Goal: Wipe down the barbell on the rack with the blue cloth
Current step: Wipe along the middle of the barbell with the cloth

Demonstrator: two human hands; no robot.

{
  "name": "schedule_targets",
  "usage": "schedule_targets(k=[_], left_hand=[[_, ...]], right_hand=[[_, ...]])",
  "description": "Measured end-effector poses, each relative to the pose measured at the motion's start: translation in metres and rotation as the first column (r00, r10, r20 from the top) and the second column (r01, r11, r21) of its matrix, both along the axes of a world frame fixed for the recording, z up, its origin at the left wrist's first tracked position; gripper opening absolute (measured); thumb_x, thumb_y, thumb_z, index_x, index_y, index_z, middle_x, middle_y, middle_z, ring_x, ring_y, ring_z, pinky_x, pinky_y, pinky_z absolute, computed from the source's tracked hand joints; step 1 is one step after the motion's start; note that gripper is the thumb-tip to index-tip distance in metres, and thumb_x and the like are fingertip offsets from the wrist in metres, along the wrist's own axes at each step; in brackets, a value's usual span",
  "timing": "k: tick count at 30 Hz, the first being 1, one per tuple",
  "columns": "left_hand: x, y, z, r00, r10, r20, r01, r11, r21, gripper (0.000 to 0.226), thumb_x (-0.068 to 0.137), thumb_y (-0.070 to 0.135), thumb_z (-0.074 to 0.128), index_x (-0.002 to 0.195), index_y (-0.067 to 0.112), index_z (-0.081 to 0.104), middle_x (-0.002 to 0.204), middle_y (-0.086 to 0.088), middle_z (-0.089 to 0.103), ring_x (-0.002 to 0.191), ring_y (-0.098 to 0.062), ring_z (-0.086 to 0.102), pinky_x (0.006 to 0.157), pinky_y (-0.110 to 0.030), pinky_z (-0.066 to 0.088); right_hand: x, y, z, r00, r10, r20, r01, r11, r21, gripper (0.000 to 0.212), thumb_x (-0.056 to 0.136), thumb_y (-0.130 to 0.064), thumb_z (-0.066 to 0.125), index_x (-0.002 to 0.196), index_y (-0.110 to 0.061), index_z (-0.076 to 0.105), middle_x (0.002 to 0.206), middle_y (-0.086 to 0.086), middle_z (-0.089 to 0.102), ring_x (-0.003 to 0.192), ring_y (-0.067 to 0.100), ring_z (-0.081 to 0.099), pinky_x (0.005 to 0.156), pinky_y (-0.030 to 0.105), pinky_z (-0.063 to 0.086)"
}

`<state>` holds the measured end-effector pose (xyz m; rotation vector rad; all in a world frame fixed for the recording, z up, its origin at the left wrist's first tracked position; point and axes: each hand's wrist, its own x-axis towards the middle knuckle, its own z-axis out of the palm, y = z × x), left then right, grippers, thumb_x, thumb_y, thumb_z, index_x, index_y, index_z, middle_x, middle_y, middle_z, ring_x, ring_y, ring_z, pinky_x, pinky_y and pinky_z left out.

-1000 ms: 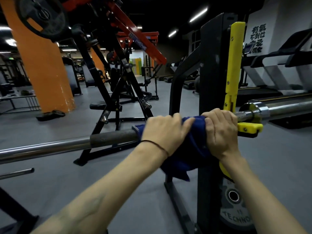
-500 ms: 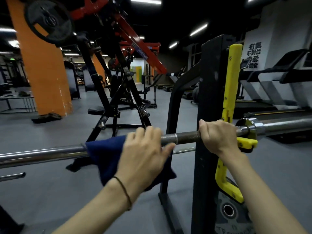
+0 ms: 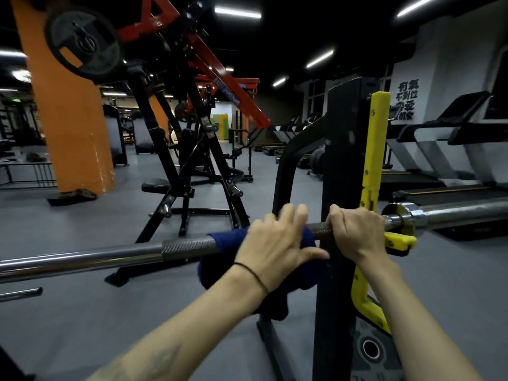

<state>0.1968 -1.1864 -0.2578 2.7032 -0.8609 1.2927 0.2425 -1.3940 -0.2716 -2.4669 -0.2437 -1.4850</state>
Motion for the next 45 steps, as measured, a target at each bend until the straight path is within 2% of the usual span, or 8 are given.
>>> schedule_targets(k=[8, 17, 23, 27, 32, 39, 43, 45], left_hand=[[-0.012, 0.104, -0.012, 0.968, 0.102, 0.231, -0.151, 0.967, 0.203, 0.040, 0.081, 0.050, 0.068, 0.090, 0.012, 0.062, 0.075, -0.005, 0.054, 0.056, -0.024, 0.052, 0.049, -0.038, 0.045], [0.018, -0.033, 0.000, 0.989, 0.103, 0.107, -0.121, 0.975, 0.187, 0.053, 0.072, 0.076, 0.068, 0.072, 0.024, 0.061, 0.061, 0.006, 0.057, 0.047, -0.012, 0.056, 0.050, -0.026, 0.021], [-0.012, 0.036, 0.016, 0.985, 0.166, -0.040, -0.155, 0.968, 0.199, 0.053, 0.101, 0.061, 0.014, 0.108, 0.023, 0.049, 0.099, 0.000, 0.063, 0.086, -0.028, 0.067, 0.062, -0.036, 0.034], [-0.028, 0.094, 0.012, 0.972, 0.205, 0.118, -0.216, 0.972, 0.089, 0.039, 0.100, 0.048, 0.033, 0.076, 0.022, 0.049, 0.059, -0.003, 0.055, 0.045, -0.028, 0.053, 0.046, -0.034, 0.036], [-0.020, 0.012, 0.020, 0.978, 0.201, 0.047, -0.207, 0.936, 0.286, 0.037, 0.105, 0.026, 0.018, 0.132, 0.027, 0.043, 0.104, -0.002, 0.059, 0.088, -0.030, 0.066, 0.052, -0.033, 0.026], [-0.022, 0.021, 0.021, 0.971, 0.239, 0.003, -0.231, 0.935, 0.269, 0.043, 0.108, 0.043, 0.019, 0.132, 0.026, 0.050, 0.102, -0.003, 0.062, 0.087, -0.031, 0.067, 0.058, -0.036, 0.033], [-0.039, 0.092, 0.030, 0.921, 0.385, 0.055, -0.386, 0.886, 0.256, 0.031, 0.084, 0.033, 0.077, 0.114, 0.031, 0.070, 0.062, -0.003, 0.059, 0.044, -0.028, 0.057, 0.041, -0.024, 0.030], [-0.038, 0.087, 0.030, 0.882, 0.470, -0.032, -0.432, 0.834, 0.343, 0.035, 0.100, 0.033, 0.051, 0.135, 0.034, 0.050, 0.086, -0.001, 0.067, 0.068, -0.027, 0.066, 0.050, -0.029, 0.038]], right_hand=[[0.000, 0.002, -0.004, 1.000, 0.001, 0.016, -0.001, 1.000, 0.017, 0.060, 0.100, -0.035, 0.029, 0.046, -0.016, 0.048, 0.040, -0.009, 0.036, 0.036, 0.009, 0.038, 0.046, 0.023, 0.030], [0.000, 0.003, -0.003, 0.995, -0.014, 0.099, 0.015, 1.000, -0.006, 0.059, 0.099, -0.031, 0.032, 0.047, -0.012, 0.053, 0.043, -0.007, 0.041, 0.038, 0.014, 0.034, 0.046, 0.023, 0.024], [0.002, -0.002, -0.002, 0.997, -0.010, 0.071, 0.013, 0.999, -0.036, 0.060, 0.099, -0.035, 0.029, 0.050, -0.014, 0.056, 0.044, -0.008, 0.042, 0.039, 0.014, 0.038, 0.046, 0.022, 0.023], [0.000, 0.004, -0.004, 0.994, -0.022, 0.107, 0.024, 1.000, -0.019, 0.058, 0.099, -0.032, 0.031, 0.048, -0.014, 0.052, 0.044, -0.010, 0.037, 0.038, 0.012, 0.034, 0.048, 0.019, 0.018], [-0.002, 0.008, -0.003, 0.994, -0.019, 0.109, 0.018, 1.000, 0.008, 0.060, 0.100, -0.031, 0.032, 0.047, -0.013, 0.052, 0.045, -0.010, 0.035, 0.038, 0.014, 0.034, 0.047, 0.022, 0.022], [0.002, -0.002, -0.004, 0.997, -0.008, 0.074, 0.012, 0.998, -0.056, 0.061, 0.101, -0.033, 0.028, 0.052, -0.012, 0.056, 0.047, -0.008, 0.042, 0.040, 0.017, 0.041, 0.043, 0.027, 0.034], [0.001, 0.003, -0.004, 0.994, -0.015, 0.113, 0.019, 0.999, -0.034, 0.056, 0.100, -0.030, 0.032, 0.049, -0.015, 0.049, 0.046, -0.012, 0.032, 0.039, 0.009, 0.030, 0.047, 0.019, 0.017], [0.000, 0.007, -0.006, 0.990, -0.042, 0.132, 0.044, 0.999, -0.007, 0.055, 0.099, -0.029, 0.033, 0.048, -0.016, 0.047, 0.045, -0.011, 0.032, 0.039, 0.011, 0.030, 0.048, 0.019, 0.016]])
